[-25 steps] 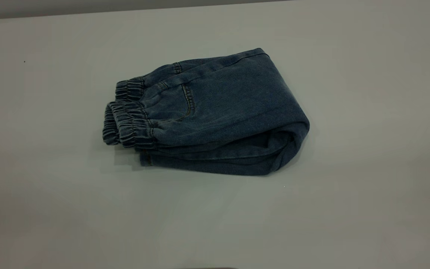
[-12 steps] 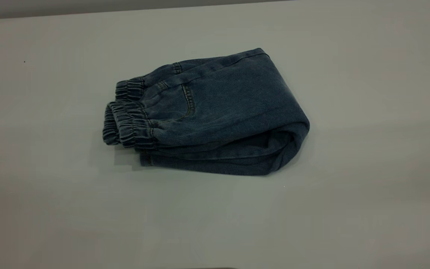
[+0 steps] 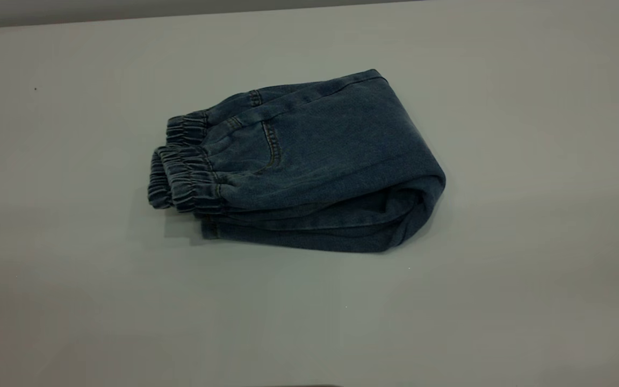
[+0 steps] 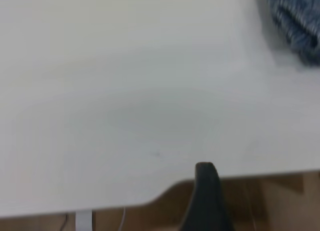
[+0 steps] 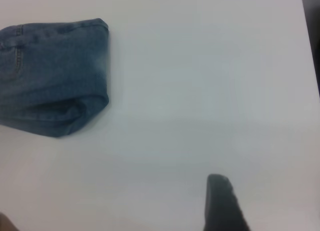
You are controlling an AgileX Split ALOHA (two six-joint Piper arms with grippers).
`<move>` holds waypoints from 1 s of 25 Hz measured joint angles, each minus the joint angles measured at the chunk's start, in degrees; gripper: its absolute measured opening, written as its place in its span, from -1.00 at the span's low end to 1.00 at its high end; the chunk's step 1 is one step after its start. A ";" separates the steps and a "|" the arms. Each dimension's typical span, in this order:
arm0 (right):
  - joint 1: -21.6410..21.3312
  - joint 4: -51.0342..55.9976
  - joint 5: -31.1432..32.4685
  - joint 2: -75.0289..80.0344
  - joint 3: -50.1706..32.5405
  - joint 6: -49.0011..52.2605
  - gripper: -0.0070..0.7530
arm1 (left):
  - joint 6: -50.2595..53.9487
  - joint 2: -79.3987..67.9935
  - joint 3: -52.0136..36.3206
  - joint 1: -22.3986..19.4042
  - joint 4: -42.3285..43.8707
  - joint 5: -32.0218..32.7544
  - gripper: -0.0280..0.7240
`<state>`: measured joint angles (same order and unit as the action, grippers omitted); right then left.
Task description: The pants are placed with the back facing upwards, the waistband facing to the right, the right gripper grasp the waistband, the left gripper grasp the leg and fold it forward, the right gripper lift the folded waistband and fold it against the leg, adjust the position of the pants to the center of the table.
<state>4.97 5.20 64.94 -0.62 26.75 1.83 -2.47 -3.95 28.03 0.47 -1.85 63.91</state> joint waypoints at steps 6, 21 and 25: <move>0.00 0.00 0.00 0.00 0.00 0.00 -0.08 | 0.00 4.99 0.00 0.00 0.00 0.41 0.39; 0.00 0.00 0.00 0.00 0.00 0.00 -0.08 | 0.05 4.99 0.00 0.00 0.00 0.47 0.39; 0.00 0.00 0.00 0.00 0.00 0.00 -0.08 | 0.05 4.99 0.00 0.00 0.00 0.52 0.39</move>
<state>4.97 5.20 64.94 -0.62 26.75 1.83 -2.42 1.03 28.03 0.47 -1.85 64.43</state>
